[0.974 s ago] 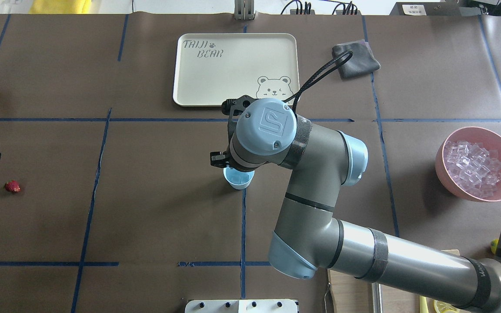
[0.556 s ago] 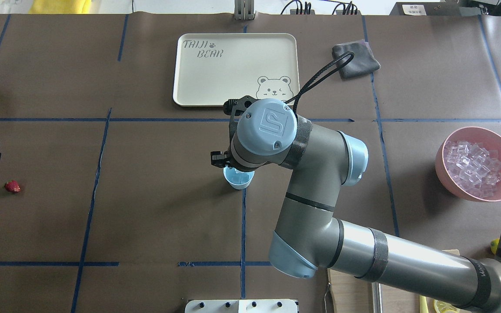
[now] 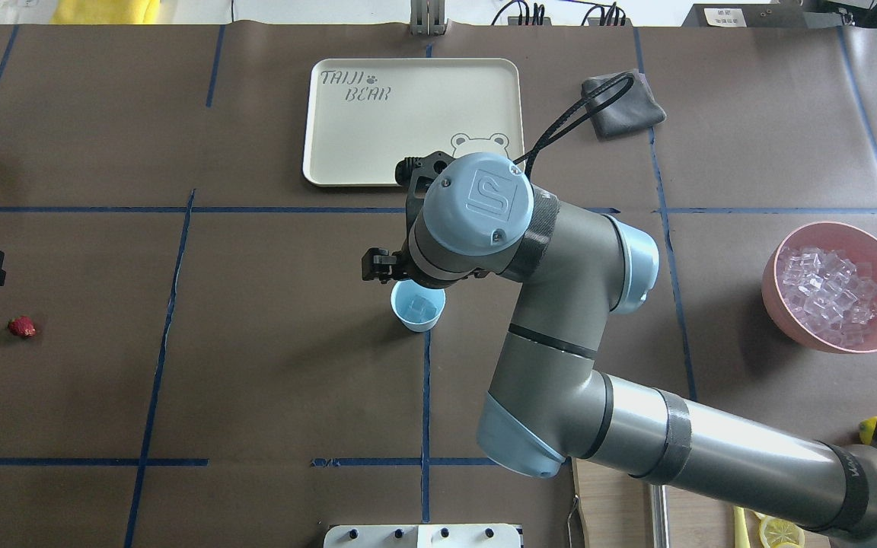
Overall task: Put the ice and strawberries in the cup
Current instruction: 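Withdraw the right gripper back over the pink bowl while left gripper grasps strawberry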
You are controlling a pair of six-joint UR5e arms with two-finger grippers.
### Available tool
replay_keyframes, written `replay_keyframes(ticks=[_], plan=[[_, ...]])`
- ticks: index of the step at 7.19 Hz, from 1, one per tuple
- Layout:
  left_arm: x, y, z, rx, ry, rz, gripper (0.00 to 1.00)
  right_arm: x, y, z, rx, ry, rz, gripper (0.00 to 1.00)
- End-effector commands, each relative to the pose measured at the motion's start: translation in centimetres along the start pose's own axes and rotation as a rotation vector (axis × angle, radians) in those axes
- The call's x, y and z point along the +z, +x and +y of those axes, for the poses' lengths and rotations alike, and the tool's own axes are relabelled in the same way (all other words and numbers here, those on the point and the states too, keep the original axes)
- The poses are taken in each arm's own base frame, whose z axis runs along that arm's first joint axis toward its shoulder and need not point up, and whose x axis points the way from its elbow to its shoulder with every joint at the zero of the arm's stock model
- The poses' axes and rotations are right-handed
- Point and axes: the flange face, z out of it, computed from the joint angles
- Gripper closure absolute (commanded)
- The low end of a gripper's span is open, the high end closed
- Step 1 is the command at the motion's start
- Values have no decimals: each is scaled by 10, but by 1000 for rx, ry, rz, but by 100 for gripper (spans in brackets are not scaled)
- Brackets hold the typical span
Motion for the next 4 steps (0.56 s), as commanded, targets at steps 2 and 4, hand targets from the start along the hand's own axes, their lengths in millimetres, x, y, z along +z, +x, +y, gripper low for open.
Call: replay_keyframes(ticks=[2, 4], plan=[[34, 2, 1, 6, 20, -23, 0, -79, 96, -32, -75, -31, 34, 0], [67, -3, 1, -20, 65, 42, 0, -97, 149, -51, -126, -43, 45, 0]])
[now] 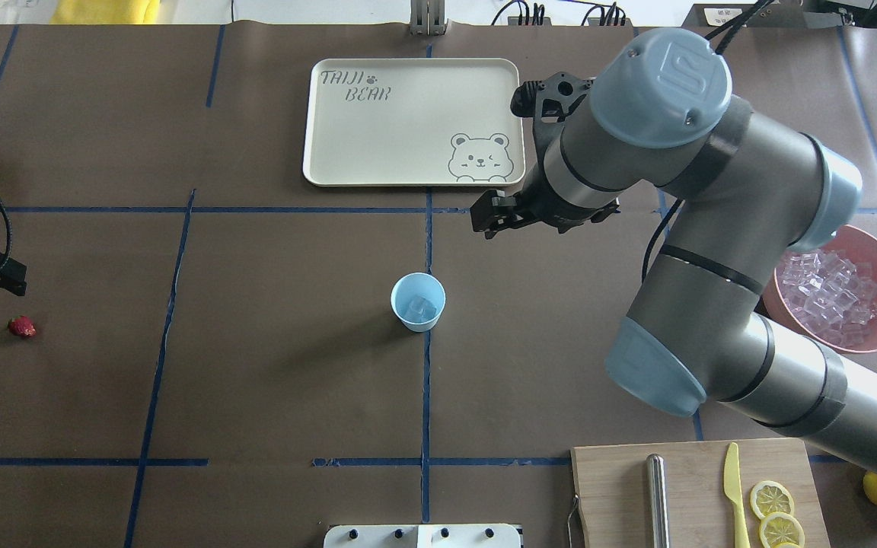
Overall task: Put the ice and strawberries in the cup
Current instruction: 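Withdraw the right gripper back over the pink bowl while left gripper grasps strawberry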
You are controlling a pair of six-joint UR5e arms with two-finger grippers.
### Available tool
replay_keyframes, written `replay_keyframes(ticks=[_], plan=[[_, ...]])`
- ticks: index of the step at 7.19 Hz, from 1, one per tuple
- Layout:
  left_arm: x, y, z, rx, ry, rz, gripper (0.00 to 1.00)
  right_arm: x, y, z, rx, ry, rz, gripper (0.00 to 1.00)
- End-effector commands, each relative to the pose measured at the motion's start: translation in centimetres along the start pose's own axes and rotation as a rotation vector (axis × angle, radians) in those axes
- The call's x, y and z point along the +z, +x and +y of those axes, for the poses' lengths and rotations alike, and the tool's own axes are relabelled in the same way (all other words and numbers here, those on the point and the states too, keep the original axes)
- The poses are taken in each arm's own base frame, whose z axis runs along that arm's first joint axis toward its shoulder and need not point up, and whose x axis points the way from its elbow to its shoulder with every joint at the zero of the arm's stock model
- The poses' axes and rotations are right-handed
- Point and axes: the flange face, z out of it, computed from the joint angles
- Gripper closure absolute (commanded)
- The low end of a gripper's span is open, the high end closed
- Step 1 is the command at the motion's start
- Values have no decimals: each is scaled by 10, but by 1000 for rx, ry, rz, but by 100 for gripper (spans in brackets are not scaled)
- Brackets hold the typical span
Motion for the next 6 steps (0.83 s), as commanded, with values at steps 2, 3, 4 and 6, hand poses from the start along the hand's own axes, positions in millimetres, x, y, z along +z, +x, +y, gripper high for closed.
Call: replay_keyframes(ticks=[2, 3, 4, 6], plan=[[23, -1, 8, -13, 11, 32, 0, -25, 101, -16, -104, -24, 28, 0], [31, -8, 17, -6, 15, 13, 0, -30, 123, -22, -125, -26, 37, 0], [34, -4, 21, -17, 10, 11, 0, -31, 141, -26, -159, -26, 57, 0], [45, 4, 30, -11, -4, 3, 0, -35, 165, -29, -186, -30, 70, 0]])
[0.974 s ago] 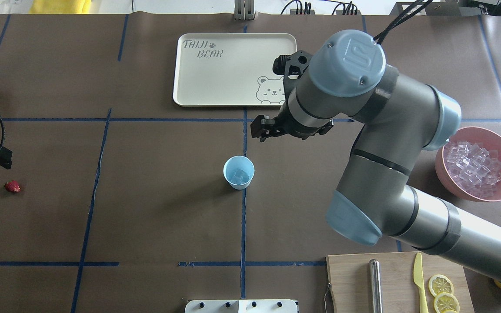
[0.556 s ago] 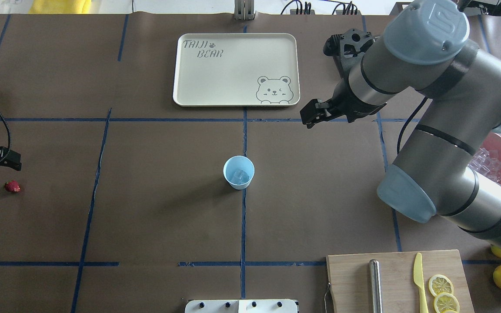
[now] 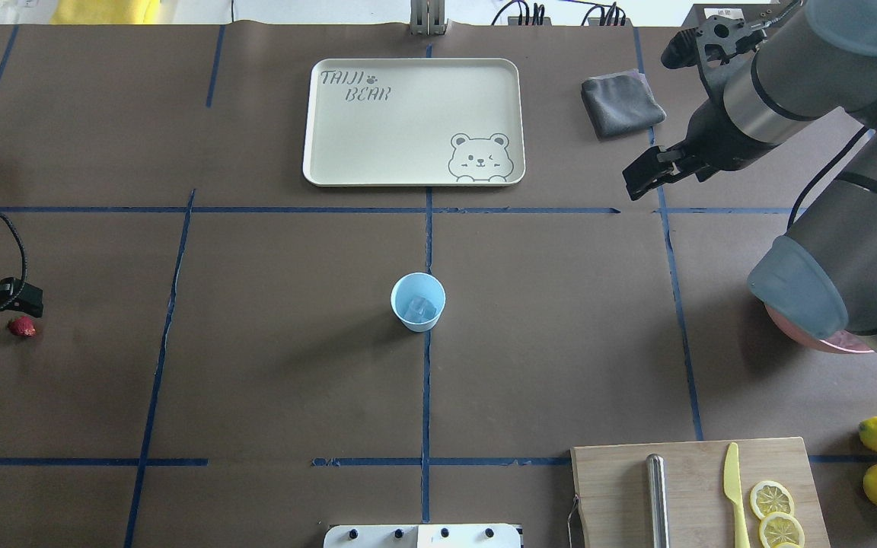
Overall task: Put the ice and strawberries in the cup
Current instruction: 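Withdraw the right gripper back over the pink bowl while left gripper grasps strawberry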
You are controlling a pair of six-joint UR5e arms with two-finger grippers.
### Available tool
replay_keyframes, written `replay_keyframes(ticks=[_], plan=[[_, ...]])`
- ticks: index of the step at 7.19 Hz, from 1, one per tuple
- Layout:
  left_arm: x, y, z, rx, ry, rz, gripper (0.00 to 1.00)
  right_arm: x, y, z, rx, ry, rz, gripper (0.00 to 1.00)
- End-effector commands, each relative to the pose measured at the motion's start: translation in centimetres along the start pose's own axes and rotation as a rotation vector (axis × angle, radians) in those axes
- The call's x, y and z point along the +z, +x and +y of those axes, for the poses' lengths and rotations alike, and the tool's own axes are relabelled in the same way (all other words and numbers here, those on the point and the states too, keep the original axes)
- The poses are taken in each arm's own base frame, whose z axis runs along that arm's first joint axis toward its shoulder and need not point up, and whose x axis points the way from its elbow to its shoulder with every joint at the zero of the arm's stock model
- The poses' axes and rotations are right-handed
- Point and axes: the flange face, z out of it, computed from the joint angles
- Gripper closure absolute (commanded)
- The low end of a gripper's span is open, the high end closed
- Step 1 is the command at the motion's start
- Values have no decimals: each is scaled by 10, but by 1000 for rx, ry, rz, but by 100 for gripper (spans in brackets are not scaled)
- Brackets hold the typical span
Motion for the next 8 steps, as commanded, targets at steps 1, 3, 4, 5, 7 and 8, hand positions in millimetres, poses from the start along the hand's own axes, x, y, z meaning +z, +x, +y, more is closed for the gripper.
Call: replay_keyframes(ticks=[1, 3, 4, 5, 7, 8], plan=[[11, 4, 7, 3, -6, -13, 0, -1, 17, 3, -16, -18, -12, 0], [16, 0, 7, 6, -7, -13, 1, -3, 19, 3, -13, -16, -13, 0], [16, 0, 7, 5, -6, -13, 6, -3, 19, 3, -13, -16, -13, 0], [17, -1, 6, 10, -5, -11, 14, -4, 18, 3, -16, -14, -17, 0], [18, -2, 6, 13, -3, -9, 44, -6, 18, 3, -14, -13, -17, 0], [16, 0, 6, 15, -2, -4, 60, -7, 20, 2, -12, -11, -17, 0]])
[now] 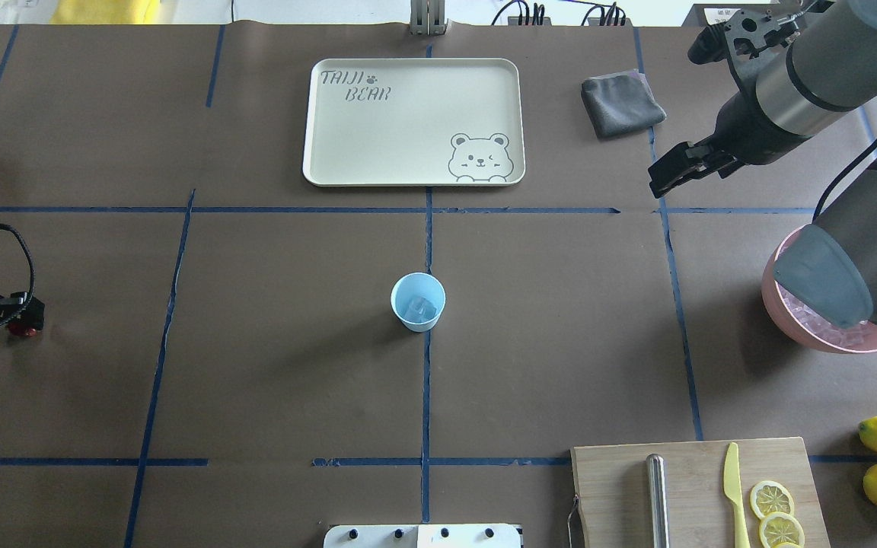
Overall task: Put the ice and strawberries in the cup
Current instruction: 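Withdraw the right gripper back over the pink bowl while left gripper grasps strawberry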
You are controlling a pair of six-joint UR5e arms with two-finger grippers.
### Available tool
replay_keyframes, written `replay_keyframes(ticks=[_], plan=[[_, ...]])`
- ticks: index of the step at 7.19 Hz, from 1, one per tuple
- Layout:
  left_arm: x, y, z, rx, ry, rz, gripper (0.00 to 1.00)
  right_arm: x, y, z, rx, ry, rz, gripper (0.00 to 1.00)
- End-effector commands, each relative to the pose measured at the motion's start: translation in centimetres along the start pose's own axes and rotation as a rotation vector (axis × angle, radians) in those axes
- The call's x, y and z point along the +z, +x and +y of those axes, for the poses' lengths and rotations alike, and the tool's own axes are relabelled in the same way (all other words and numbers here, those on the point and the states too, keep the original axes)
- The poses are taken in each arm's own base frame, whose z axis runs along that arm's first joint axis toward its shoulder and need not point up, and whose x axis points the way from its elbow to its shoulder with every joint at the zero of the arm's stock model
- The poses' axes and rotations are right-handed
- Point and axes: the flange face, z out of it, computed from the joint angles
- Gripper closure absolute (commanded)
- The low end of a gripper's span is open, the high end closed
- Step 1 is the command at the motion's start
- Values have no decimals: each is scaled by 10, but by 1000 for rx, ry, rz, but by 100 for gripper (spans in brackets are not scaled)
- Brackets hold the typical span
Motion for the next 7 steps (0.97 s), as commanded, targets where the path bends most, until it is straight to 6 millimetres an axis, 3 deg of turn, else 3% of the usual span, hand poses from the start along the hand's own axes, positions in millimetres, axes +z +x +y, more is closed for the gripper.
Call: replay_keyframes(ticks=[1, 2, 3, 4, 6, 7], plan=[[-4, 2, 0, 7, 5, 8, 78, -2, 2, 0, 3, 3, 0, 0], [-7, 4, 0, 2, 6, 15, 92, -5, 1, 2, -1, 7, -3, 0], [-10, -3, 3, -6, 1, 15, 99, -6, 4, 6, 1, 7, -1, 0], [-29, 11, 9, 4, -14, 49, 100, -13, 17, 6, 18, 19, 9, 0], [-78, 24, -2, -51, -39, 95, 100, -20, 58, 15, 20, -3, 3, 0], [-114, 50, 4, -61, -50, 88, 100, -22, 93, 23, -12, -8, 31, 0]])
